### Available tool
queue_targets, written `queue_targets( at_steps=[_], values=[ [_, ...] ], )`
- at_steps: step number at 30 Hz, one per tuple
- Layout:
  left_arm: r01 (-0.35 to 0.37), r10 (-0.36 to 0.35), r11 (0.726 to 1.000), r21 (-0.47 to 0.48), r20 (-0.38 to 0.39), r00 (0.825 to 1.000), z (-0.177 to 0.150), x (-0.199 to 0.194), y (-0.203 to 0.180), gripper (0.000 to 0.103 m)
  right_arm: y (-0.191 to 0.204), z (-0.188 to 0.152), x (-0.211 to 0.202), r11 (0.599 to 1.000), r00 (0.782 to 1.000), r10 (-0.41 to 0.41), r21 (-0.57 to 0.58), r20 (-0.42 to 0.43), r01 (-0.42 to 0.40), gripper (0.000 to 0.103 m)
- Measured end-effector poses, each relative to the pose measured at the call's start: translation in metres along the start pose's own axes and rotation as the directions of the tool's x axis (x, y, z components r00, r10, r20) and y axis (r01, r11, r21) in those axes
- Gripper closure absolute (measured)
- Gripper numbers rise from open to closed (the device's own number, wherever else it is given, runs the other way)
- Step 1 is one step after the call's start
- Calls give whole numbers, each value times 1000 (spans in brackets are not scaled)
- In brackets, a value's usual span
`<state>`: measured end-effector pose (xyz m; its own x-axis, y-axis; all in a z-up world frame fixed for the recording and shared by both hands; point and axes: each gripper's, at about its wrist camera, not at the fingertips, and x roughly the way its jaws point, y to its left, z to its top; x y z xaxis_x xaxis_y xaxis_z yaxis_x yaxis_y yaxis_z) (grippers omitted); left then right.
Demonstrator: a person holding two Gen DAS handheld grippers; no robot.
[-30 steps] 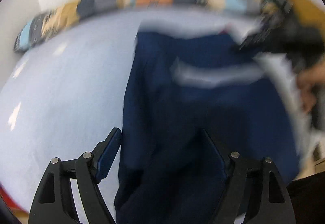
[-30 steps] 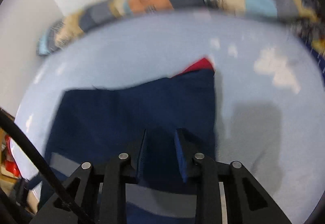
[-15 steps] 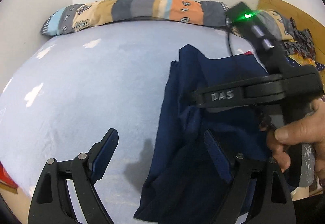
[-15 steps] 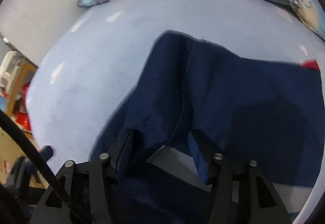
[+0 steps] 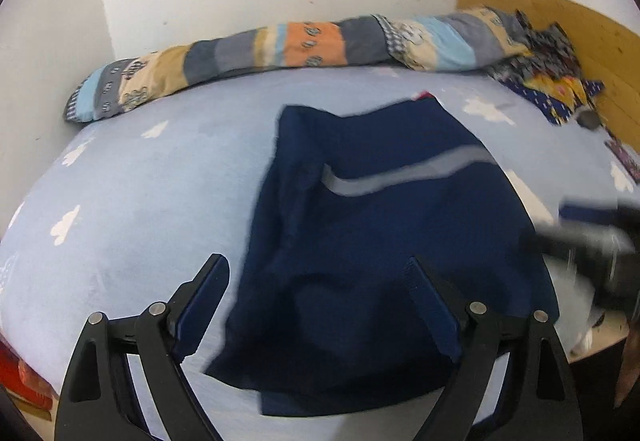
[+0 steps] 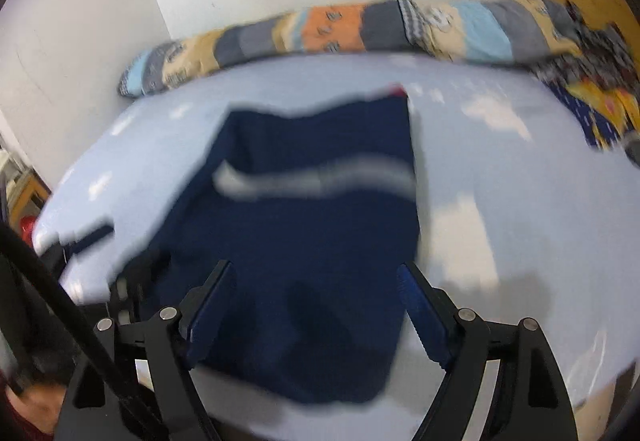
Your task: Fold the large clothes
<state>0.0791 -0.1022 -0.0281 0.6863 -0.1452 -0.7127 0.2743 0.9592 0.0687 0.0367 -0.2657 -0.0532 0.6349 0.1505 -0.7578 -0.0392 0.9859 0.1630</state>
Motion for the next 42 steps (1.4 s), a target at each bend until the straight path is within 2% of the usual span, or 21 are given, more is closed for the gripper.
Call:
queue_targets(
  at_steps=[2,3,4,7,9,12,14,16,19,21,23,25,27,28,31,33,34,36,38,40,42],
  values=[
    [-13,14,999,30,-36,999,-6,11,-11,14,-1,-27,14,1000,997,-13,22,-76,14,16],
    [-25,28,999,44,-74,997,-9,23,-13,14,2,-40,30,1000,989,-17,15,-147,19,9],
    [-53,61,997,59,-128,990,-14,39,-13,14,7,-44,44,998,983,-57,-9,-172,56,5],
    [-66,67,998,5,-121,990,-20,51,-5,0,7,-46,54,997,978,-72,-3,-197,73,0],
    [-40,32,997,-60,-141,990,-19,52,7,0,2,-44,55,997,977,-55,34,-206,63,0],
    [-69,62,996,-65,-113,992,-19,42,12,0,1,-42,45,997,979,-57,45,-195,67,7],
    [-74,71,995,-60,-60,996,-15,26,12,0,0,-36,30,997,988,-57,51,-144,65,10],
    [-75,75,996,-49,-1,997,-8,7,11,0,3,-28,10,993,992,-112,15,-53,113,10],
    [-52,57,997,-65,76,995,-2,-20,12,0,4,-15,-28,983,971,-184,4,152,186,9],
    [-26,34,996,-86,95,995,-2,-32,11,0,9,-9,-36,974,953,-221,-6,207,227,5],
    [-21,31,995,-96,99,995,-4,-37,10,0,13,-8,-32,972,950,-231,-3,209,237,3],
    [-26,33,995,-95,81,996,-5,-35,10,0,14,-13,-26,980,966,-191,-20,171,197,3],
    [-37,43,994,-99,59,997,-6,-32,10,0,24,-14,-19,974,964,-210,-55,161,221,3],
    [-46,52,994,-98,51,997,-6,-30,11,0,28,-15,-20,968,958,-221,-75,184,238,3],
    [-72,79,990,-118,55,995,-5,-30,18,0,40,-12,-41,945,905,-267,-93,330,313,3],
    [-93,105,985,-144,78,991,-4,-35,24,0,39,-12,-59,955,874,-246,-49,420,292,0],
    [-106,120,982,-154,87,989,-4,-37,26,0,37,-11,-62,964,874,-222,-39,432,264,0],
    [-133,151,975,-176,92,984,-2,-38,31,0,31,-8,-57,981,906,-167,-29,388,193,0],
    [-187,202,965,-187,68,977,-1,-36,33,0,27,-7,-45,981,926,-176,-17,335,193,0],
    [-225,235,958,-178,37,971,1,-32,34,0,28,-9,-41,978,928,-182,-33,325,204,0],
    [-223,232,958,-179,30,972,0,-32,35,0,33,-9,-47,971,908,-203,-47,367,236,0]
  ],
)
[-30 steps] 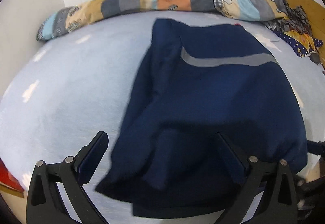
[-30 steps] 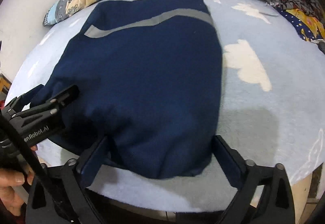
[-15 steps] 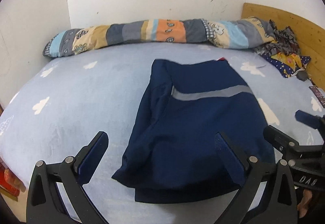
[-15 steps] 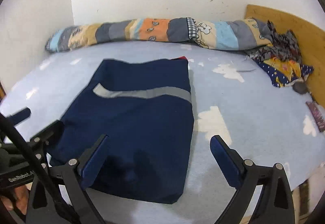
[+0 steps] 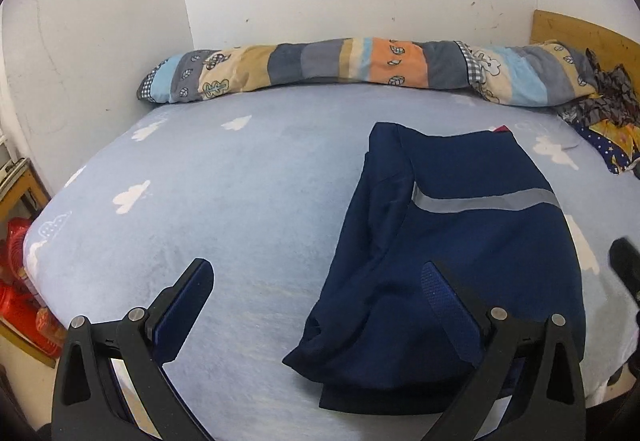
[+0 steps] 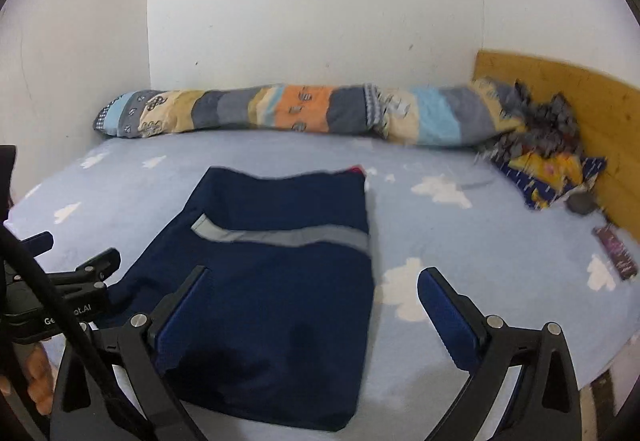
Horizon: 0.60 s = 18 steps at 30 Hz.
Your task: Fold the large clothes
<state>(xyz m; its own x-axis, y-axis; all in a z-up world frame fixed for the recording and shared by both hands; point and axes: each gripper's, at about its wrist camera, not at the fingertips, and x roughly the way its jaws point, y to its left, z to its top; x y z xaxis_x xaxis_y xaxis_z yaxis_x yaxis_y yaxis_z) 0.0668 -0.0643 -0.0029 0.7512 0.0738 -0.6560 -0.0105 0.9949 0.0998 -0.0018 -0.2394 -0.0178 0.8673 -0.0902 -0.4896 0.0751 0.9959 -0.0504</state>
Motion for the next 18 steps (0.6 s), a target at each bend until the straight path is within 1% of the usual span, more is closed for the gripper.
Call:
queue_targets(
  at_steps=[2,4,6,7,8,10,13,16,18],
  values=[
    [-10,10,1000,-7,11,1000,0,-1,-1,0,3,0,-5,1000,1000,12,-2,20,-12,0],
    [-25,25,1000,-9,17,1000,1,-3,-1,0,2,-1,-2,999,999,44,21,-6,-44,0],
    [-21,21,1000,1,21,1000,2,-5,-3,0,4,-3,0,998,998,60,35,-20,-59,0],
    [-33,33,999,8,24,999,3,-6,-4,0,4,-3,1,997,997,72,36,-24,-71,0],
    [-45,45,999,20,23,999,3,-6,-6,0,6,-3,0,998,998,52,32,-18,-52,0],
    [-34,34,998,51,2,999,3,-3,-10,0,8,-2,-1,1000,1000,12,10,-11,-12,0],
    [-30,33,995,94,-32,999,1,1,-16,0,9,-2,1,1000,999,-30,3,-22,30,0],
    [-42,44,993,115,-22,999,0,0,-21,0,10,-1,3,999,998,-52,4,-40,52,0],
    [-45,47,991,124,-12,999,-1,-2,-22,0,12,-1,2,997,997,-71,-5,-36,71,0]
  ],
)
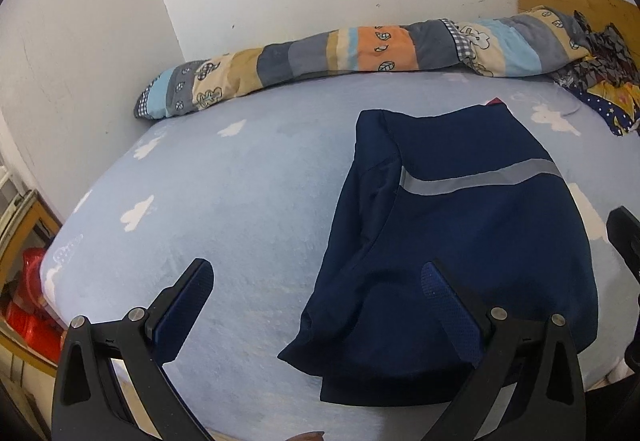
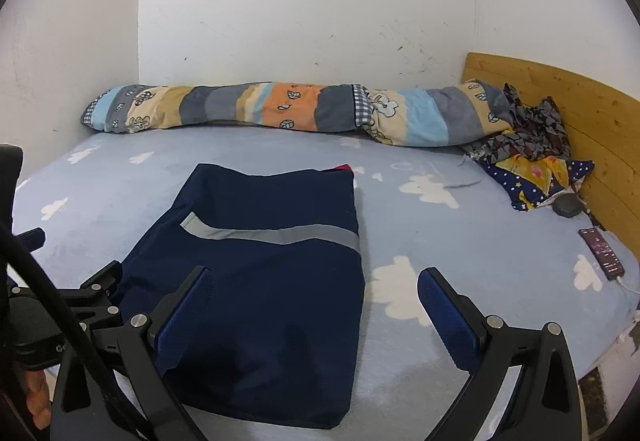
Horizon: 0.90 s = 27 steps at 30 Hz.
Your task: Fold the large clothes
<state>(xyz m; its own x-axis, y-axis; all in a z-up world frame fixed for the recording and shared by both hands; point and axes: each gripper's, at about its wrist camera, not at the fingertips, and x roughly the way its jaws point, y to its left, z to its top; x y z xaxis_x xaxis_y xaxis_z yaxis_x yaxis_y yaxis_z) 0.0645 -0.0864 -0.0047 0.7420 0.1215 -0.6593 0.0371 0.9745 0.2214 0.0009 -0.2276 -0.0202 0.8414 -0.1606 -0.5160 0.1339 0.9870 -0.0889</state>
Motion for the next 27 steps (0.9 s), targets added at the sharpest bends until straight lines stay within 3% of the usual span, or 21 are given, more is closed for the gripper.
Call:
queue_targets(
  at_steps=[27],
  values=[
    [35,-34,999,15,-47,998,-6,8,-2,0,9,-5,9,997,997,-47,-63,-55,44,0]
  ],
)
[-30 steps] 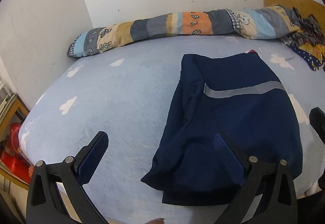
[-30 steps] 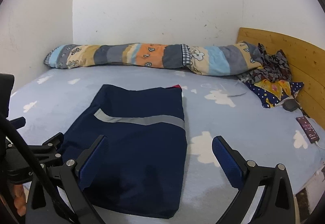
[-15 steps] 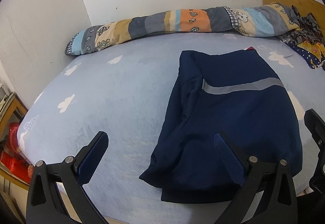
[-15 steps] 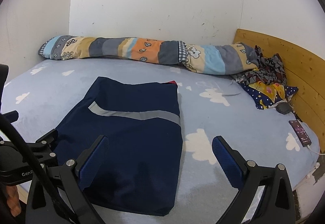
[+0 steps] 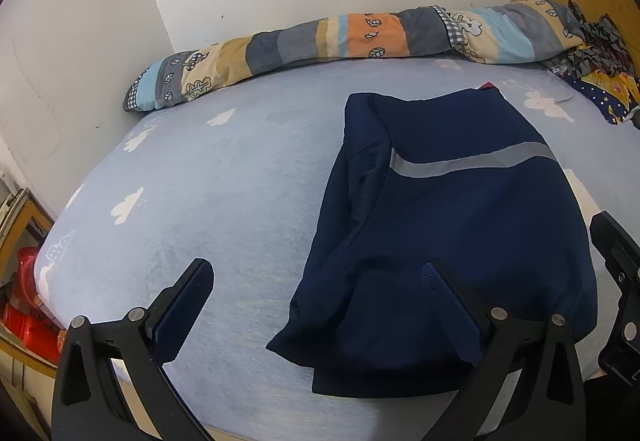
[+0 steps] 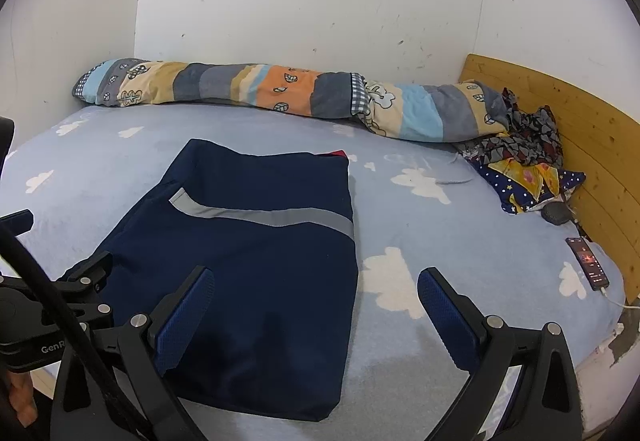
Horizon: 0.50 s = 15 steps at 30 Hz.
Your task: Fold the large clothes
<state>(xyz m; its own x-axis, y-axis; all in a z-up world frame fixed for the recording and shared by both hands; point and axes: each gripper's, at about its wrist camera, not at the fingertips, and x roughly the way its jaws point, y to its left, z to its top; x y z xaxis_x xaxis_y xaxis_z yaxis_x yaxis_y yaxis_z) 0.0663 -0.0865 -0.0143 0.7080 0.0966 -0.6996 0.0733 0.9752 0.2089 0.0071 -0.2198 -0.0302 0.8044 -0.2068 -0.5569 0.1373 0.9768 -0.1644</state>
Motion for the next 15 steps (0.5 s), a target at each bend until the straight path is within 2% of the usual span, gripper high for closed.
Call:
queue_targets(
  at_steps=[15],
  values=[
    [8,-8,1000,8,2,1000,0,0,-2,0,-1,0,2,1000,1000,4,-1,-3,-4,0]
  ],
)
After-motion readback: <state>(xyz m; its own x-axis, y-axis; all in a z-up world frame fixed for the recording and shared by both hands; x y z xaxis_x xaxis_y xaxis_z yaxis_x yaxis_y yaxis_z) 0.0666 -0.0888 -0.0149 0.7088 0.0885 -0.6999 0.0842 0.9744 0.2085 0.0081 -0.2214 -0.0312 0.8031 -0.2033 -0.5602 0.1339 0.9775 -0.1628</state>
